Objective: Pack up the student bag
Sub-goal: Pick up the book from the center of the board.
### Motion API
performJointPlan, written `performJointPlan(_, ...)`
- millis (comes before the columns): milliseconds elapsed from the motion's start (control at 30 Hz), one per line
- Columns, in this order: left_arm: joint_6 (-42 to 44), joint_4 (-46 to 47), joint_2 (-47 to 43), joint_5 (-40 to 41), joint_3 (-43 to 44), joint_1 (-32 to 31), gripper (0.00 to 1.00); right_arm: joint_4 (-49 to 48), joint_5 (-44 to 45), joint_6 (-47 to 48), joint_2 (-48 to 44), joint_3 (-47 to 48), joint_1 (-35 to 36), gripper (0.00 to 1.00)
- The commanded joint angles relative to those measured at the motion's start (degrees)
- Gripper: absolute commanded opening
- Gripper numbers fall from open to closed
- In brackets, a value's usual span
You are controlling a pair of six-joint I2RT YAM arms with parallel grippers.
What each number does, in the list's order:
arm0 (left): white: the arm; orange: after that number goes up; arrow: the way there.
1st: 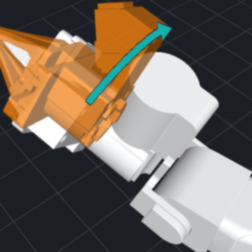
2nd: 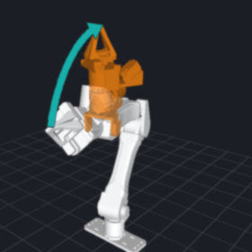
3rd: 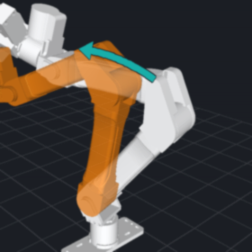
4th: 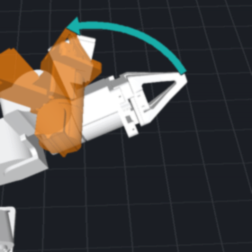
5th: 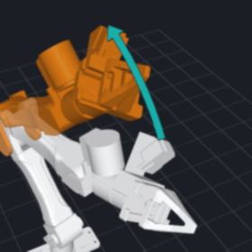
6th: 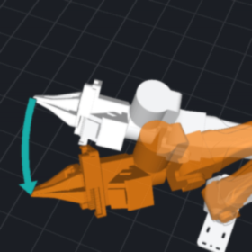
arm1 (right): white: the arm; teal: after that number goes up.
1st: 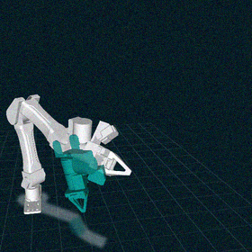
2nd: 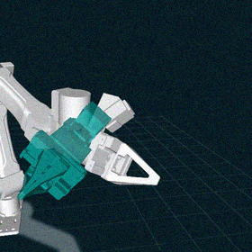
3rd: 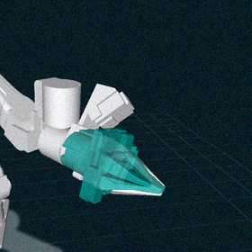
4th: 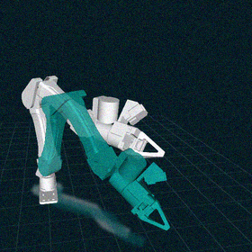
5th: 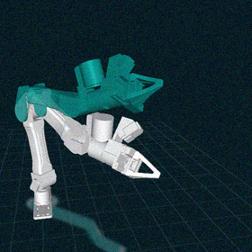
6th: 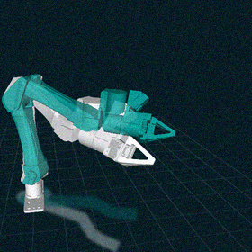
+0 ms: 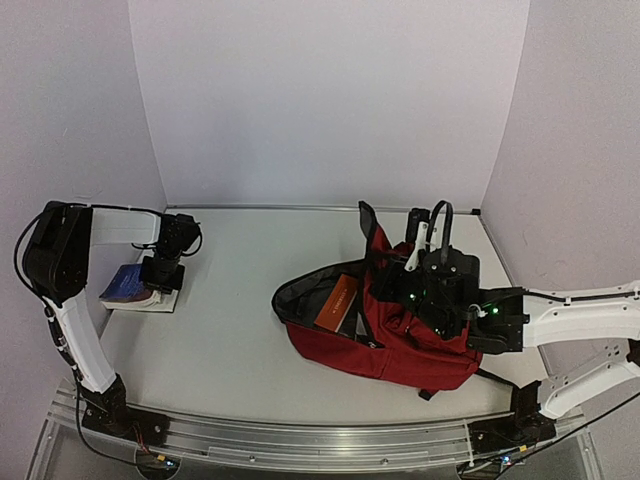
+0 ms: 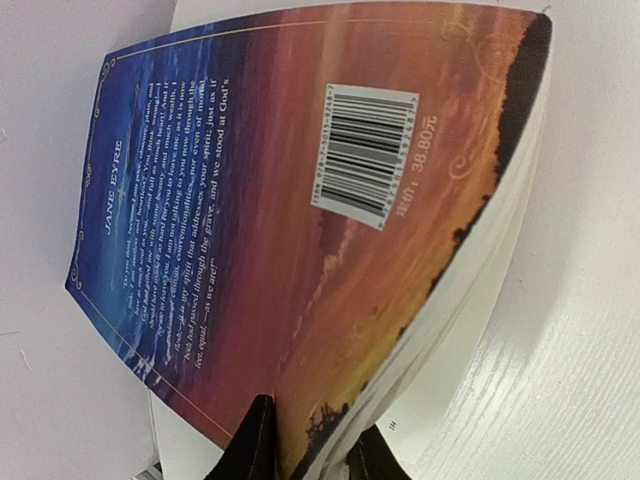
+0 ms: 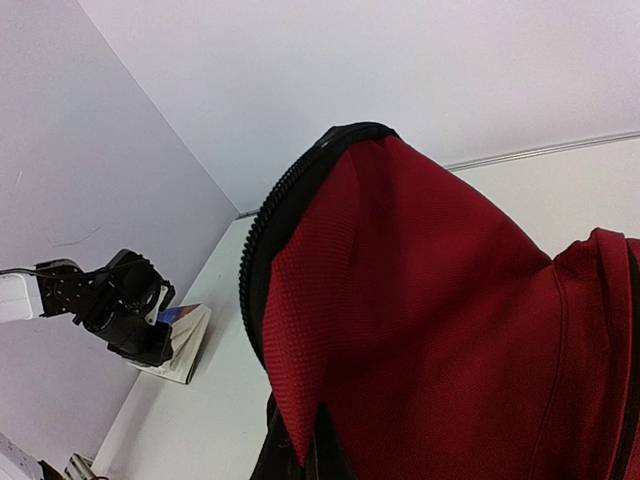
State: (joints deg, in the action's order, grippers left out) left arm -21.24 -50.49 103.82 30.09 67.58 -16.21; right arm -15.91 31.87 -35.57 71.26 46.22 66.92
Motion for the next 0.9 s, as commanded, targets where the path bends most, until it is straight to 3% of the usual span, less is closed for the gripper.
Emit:
performJointPlan(0,-5.2,-3.8,-3.6,6.8,2.4,2.2,0.00,-2.0,-0.1,0.3,1.8,2.0,0.2,0.01)
performJointPlan(167,-5.5,-4.5,-8.5,2.0,2.8,0.4,0.00,-0.7,-1.5,0.3,3.3,3.0,0.2,0.11)
performJointPlan(233,-5.5,-4.3,-11.5,-1.1,3.3,-0.7,0.00,0.3,-2.3,0.7,3.3,3.7,0.2,0.27)
performJointPlan(367,-4.9,-2.2,-18.9,-10.6,3.8,-2.6,0.00,3.1,-4.9,1.6,3.2,6.2,0.2,0.67)
performJointPlan(500,-3.6,1.8,-26.0,-23.6,3.6,-3.1,0.00,5.2,-8.0,0.8,2.4,8.7,0.2,0.95)
performJointPlan(667,-2.3,7.2,-31.2,-39.6,3.1,-4.8,0.00,5.5,-12.8,-1.8,3.0,12.1,0.2,0.98)
performJointPlan(867,-6.4,14.6,-31.7,-50.2,2.4,-9.7,0.00,5.7,-20.6,-8.2,10.7,18.8,0.2,0.98)
